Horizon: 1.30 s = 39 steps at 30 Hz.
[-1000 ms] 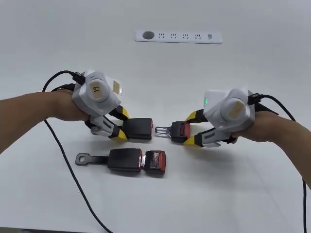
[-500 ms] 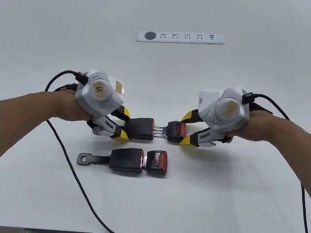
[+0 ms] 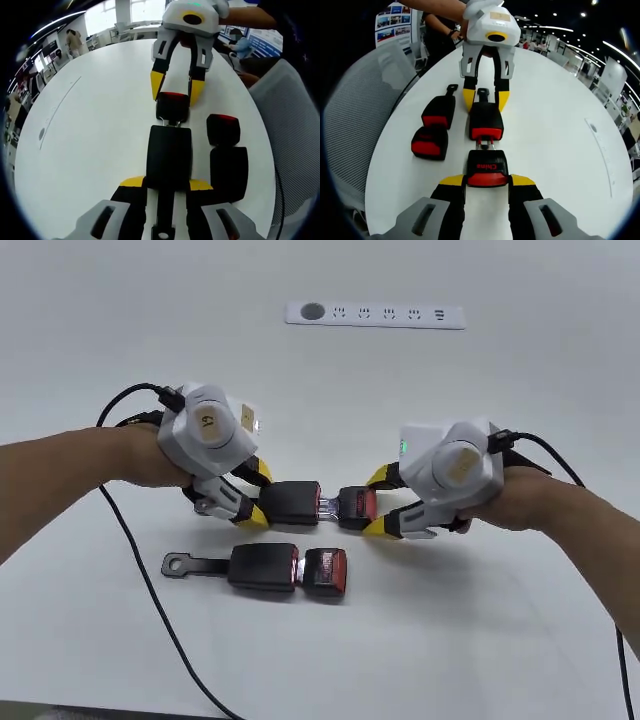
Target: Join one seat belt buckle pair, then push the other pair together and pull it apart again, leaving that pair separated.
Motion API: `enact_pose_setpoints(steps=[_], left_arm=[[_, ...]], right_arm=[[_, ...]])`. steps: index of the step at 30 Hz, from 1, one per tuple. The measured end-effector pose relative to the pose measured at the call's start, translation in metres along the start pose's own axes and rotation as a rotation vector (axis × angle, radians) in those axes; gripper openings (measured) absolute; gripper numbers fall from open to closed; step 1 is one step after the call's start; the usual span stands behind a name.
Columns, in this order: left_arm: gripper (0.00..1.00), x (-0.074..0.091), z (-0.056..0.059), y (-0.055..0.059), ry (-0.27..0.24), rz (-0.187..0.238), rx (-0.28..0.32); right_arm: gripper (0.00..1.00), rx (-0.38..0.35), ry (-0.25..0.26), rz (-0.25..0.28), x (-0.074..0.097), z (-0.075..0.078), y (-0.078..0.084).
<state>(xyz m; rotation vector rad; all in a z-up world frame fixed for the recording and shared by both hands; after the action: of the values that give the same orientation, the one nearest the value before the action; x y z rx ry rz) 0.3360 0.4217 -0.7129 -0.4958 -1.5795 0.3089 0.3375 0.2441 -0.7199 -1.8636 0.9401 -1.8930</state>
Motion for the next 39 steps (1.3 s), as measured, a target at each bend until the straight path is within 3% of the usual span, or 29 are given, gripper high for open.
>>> enact_pose_setpoints(steps=[25, 39], left_arm=[[0.3, -0.001, -0.003, 0.004, -0.002, -0.004, 0.015], [0.29, -0.001, -0.002, 0.001, -0.002, -0.017, 0.012]], right_arm=[[0.27, -0.058, -0.009, 0.019, -0.013, -0.003, -0.011], [0.27, -0.046, -0.012, 0.009, -0.009, -0.005, -0.013]])
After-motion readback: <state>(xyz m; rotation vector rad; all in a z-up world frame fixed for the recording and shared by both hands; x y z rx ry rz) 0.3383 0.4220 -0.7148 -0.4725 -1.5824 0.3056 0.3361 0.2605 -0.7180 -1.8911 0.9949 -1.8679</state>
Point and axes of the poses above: the centre of the closed fingertips' face, and the gripper's own axes: x roughly backward along the fingers, z roughly to its right, y roughly out of its underside, the point moved 7 cm from there along x, roughly backward along the fingers, and after that the axes turned 14 degrees about -x, right-handed, at the moved point
